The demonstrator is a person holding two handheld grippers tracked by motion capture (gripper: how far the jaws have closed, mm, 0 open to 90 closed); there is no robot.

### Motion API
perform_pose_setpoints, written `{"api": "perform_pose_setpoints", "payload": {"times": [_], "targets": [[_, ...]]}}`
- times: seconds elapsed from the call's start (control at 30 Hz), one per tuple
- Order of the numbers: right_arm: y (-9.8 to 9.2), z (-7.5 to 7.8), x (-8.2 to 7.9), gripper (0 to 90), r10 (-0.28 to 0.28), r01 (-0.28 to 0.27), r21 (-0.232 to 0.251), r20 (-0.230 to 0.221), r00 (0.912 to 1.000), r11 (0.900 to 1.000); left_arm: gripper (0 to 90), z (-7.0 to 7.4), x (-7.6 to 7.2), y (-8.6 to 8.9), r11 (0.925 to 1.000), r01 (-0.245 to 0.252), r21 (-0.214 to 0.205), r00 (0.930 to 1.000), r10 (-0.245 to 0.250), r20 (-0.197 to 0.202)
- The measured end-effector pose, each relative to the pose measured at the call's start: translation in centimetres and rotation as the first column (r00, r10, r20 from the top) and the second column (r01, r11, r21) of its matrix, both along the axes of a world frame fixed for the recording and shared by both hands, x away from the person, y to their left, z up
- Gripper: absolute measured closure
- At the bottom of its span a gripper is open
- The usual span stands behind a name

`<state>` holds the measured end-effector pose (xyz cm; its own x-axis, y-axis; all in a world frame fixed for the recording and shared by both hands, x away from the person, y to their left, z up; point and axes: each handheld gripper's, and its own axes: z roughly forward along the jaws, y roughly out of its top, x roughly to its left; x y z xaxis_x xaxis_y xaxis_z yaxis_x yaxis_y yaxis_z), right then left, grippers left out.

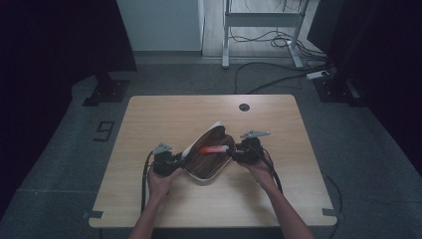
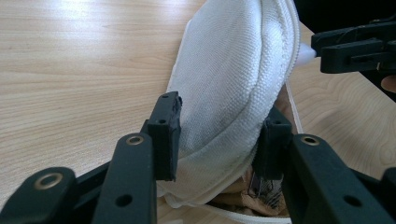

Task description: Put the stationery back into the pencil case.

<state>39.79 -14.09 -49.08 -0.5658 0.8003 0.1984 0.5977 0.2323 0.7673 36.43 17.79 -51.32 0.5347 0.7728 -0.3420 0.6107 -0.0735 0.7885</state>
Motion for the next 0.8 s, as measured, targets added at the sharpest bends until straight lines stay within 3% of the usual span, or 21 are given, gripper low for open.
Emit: {"api": "perform_pose_setpoints", "payload": {"times": [0.8], "targets": [[-3.5, -0.9, -2.2, 46.9, -0.037, 0.035, 0.05, 0.032, 0.9988, 0.9981, 58.8, 0.0, 0.0, -0.1, 1.0, -0.001, 0.004, 1.0, 0.001, 0.002]]}}
